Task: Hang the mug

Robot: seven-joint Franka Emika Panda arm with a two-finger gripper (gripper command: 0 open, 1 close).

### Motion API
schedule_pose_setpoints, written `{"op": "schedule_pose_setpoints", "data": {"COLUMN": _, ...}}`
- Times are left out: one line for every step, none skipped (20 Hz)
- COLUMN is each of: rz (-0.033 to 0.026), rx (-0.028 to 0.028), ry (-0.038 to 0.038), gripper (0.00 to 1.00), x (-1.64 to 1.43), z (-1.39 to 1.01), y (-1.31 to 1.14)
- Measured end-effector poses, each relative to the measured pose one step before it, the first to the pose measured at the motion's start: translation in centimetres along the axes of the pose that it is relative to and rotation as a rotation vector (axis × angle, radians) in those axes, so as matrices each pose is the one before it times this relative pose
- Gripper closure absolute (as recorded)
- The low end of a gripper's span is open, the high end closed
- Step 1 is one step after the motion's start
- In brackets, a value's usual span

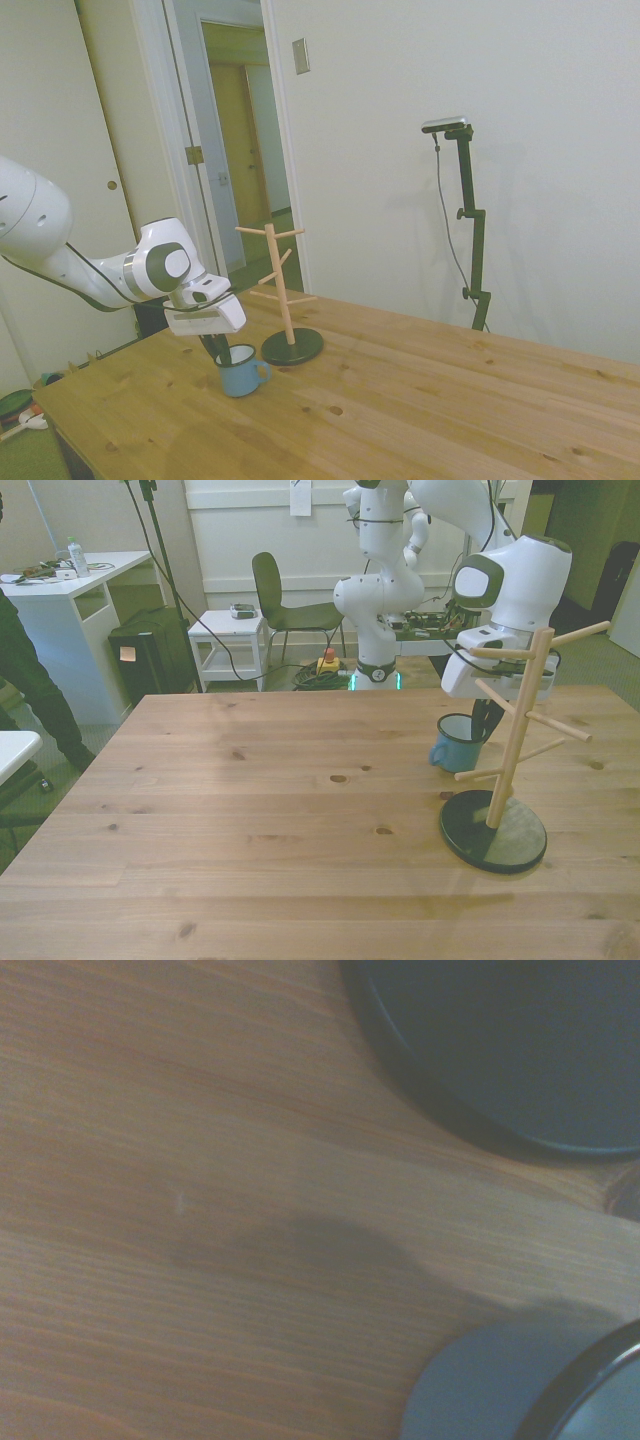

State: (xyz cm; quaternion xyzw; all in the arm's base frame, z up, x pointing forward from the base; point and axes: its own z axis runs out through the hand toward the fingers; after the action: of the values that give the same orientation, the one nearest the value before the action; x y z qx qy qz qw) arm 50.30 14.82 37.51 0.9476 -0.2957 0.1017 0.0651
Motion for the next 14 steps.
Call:
{"op": "schedule_pose_setpoints", "data": {"rz": 0.0011, "rx": -0.00706, "ry": 0.00182, "gripper": 1.0, "x": 0.004, "z": 0.062, "y": 0.072}}
{"op": "schedule_pose_setpoints", "data": {"rz": 0.00054, "rx": -0.00608, "ry": 0.0009, "gripper": 1.0, "x": -0.005, "z": 0.046, "y": 0.06}}
{"op": "schedule_pose_setpoints", "data": {"rz": -0.00082, "rx": -0.0045, "ry": 0.00149, "gripper": 1.0, "x": 0.001, "z": 0.033, "y": 0.044}}
{"op": "schedule_pose_setpoints", "data": {"rz": 0.00031, "rx": -0.00318, "ry": -0.00044, "gripper": 1.0, "x": 0.007, "z": -0.007, "y": 0.058}}
{"op": "schedule_pose_setpoints", "data": {"rz": 0.00143, "rx": -0.00523, "ry": -0.00111, "gripper": 1.0, "x": 0.016, "z": -0.093, "y": 0.126}}
{"op": "schedule_pose_setpoints", "data": {"rz": 0.00231, "rx": -0.00491, "ry": 0.0008, "gripper": 1.0, "x": 0.031, "z": -0.269, "y": 0.187}}
{"op": "schedule_pose_setpoints", "data": {"rz": 0.00294, "rx": -0.00259, "ry": 0.00366, "gripper": 1.0, "x": 0.04, "z": -0.465, "y": 0.244}}
{"op": "schedule_pose_setpoints", "data": {"rz": 0.00313, "rx": -0.00161, "ry": 0.00557, "gripper": 1.0, "x": 0.021, "z": -0.629, "y": 0.324}}
{"op": "schedule_pose_setpoints", "data": {"rz": 0.00315, "rx": -0.00118, "ry": 0.00664, "gripper": 1.0, "x": -0.012, "z": -0.695, "y": 0.366}}
{"op": "schedule_pose_setpoints", "data": {"rz": 0.00304, "rx": -0.00048, "ry": 0.00735, "gripper": 1.0, "x": -0.016, "z": -0.814, "y": 0.427}}
{"op": "schedule_pose_setpoints", "data": {"rz": 0.00124, "rx": 0.00004, "ry": 0.00809, "gripper": 1.0, "x": -0.006, "z": -0.892, "y": 0.442}}
{"op": "schedule_pose_setpoints", "data": {"rz": 0.00001, "rx": 0.00107, "ry": 0.00865, "gripper": 1.0, "x": -0.02, "z": -0.968, "y": 0.496}}
{"op": "schedule_pose_setpoints", "data": {"rz": -0.00038, "rx": 0.00194, "ry": 0.00867, "gripper": 1.0, "x": -0.019, "z": -1.002, "y": 0.506}}
{"op": "schedule_pose_setpoints", "data": {"rz": 0.00087, "rx": 0.0033, "ry": 0.00806, "gripper": 1.0, "x": -0.005, "z": -1.07, "y": 0.51}}
